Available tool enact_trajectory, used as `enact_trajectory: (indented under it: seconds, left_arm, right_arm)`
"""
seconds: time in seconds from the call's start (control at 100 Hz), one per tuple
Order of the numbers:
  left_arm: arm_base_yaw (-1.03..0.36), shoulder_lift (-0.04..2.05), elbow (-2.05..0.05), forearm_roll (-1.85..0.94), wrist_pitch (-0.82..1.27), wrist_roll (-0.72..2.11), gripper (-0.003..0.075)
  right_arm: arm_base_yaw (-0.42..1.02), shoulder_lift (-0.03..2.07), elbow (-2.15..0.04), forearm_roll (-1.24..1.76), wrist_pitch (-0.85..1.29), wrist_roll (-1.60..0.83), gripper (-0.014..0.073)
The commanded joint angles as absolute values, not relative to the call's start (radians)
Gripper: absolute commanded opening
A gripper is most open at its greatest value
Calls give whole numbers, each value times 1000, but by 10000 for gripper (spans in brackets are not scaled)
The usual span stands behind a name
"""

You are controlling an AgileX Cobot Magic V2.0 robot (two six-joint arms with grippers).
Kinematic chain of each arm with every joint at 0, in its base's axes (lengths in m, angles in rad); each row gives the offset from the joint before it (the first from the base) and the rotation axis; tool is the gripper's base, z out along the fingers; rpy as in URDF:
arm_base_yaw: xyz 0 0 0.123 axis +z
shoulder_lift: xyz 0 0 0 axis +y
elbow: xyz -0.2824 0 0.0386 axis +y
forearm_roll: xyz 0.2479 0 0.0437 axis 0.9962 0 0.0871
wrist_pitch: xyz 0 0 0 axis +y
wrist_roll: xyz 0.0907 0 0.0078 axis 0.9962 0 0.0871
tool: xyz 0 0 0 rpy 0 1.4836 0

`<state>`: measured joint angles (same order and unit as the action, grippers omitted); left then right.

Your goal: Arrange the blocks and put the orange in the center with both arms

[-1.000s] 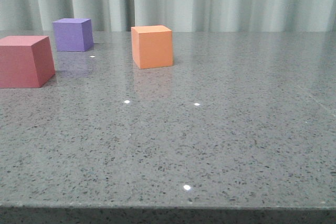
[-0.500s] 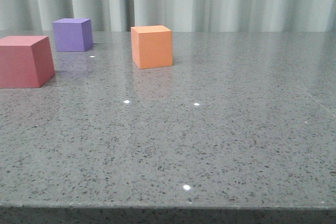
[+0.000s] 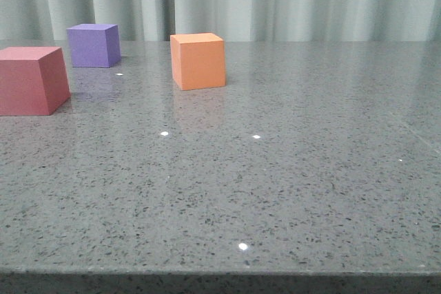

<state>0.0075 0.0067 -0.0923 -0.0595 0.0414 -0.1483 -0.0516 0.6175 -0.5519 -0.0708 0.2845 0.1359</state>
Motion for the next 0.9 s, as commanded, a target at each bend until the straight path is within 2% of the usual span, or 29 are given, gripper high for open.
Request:
enact_trajectory:
  seconds: [0.0,0.39,0.5,0.67,0.89]
  left_arm:
    - [8,71,-223,-88,65,-148,-20]
    - [8,611,-854,-81,587,-142,-20]
    - [8,726,-990,-77,674,-137,-20]
    - [8,847,-1080,-98,704,-137,-20]
    - [8,906,-1084,-102,714,-137,-20]
  right_arm:
    - [-56,617,-577,-88,212,123,-69]
    - [-56,617,-577,-88,212,123,-69]
    - [-56,617,-577,-88,212,123,-69]
    - [-56,617,-577,-88,212,123,-69]
    - [-56,617,-577,-88,212,123,-69]
